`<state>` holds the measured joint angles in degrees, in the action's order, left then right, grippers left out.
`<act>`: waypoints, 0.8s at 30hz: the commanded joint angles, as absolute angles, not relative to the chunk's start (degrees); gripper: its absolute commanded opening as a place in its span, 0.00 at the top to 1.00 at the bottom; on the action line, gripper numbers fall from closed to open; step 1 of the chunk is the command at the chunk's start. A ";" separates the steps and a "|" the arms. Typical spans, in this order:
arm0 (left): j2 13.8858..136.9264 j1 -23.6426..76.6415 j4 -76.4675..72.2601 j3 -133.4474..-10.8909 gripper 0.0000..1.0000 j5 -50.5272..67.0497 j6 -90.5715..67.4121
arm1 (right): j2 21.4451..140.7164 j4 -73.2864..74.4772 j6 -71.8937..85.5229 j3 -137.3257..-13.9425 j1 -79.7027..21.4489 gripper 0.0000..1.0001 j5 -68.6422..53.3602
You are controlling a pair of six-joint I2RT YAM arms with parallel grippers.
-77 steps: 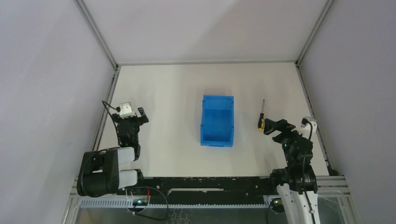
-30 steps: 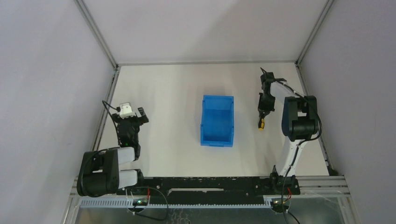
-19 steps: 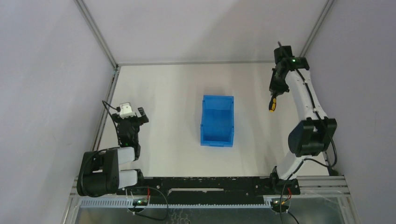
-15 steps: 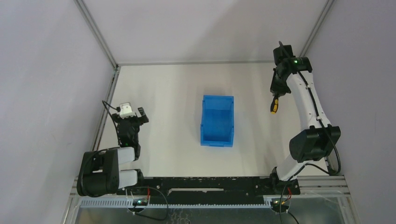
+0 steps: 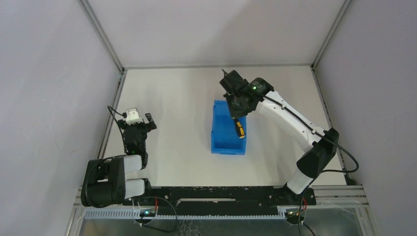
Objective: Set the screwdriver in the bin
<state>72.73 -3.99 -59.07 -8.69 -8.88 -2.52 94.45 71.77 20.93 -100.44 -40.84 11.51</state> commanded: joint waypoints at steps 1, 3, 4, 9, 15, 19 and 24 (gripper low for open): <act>72.11 -3.83 -60.91 -10.83 0.00 -9.48 -1.66 | 95.64 66.22 19.90 -100.24 -42.32 1.00 15.32; 72.14 -3.73 -60.89 -10.85 0.00 -9.49 -1.66 | 95.97 62.91 18.88 -97.57 -42.52 1.00 15.71; 72.13 -3.77 -60.91 -10.87 0.00 -9.44 -1.67 | 96.05 60.67 18.36 -95.68 -42.57 1.00 15.57; 72.11 -3.78 -60.91 -10.81 0.00 -9.48 -1.66 | 97.06 47.34 15.22 -85.17 -42.13 1.00 12.54; 72.14 -3.74 -60.91 -10.81 0.00 -9.45 -1.66 | 103.42 41.43 16.02 -80.10 -42.26 1.00 10.90; 72.15 -3.78 -60.91 -10.83 0.00 -9.43 -1.61 | 108.29 40.09 17.10 -78.92 -42.56 0.98 11.98; 72.16 -3.78 -60.91 -10.86 0.00 -9.45 -1.66 | 109.60 39.93 19.08 -78.90 -43.44 0.73 13.26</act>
<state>72.73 -3.99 -59.07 -8.69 -8.88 -2.55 110.83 42.70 17.32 -78.59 -42.59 11.68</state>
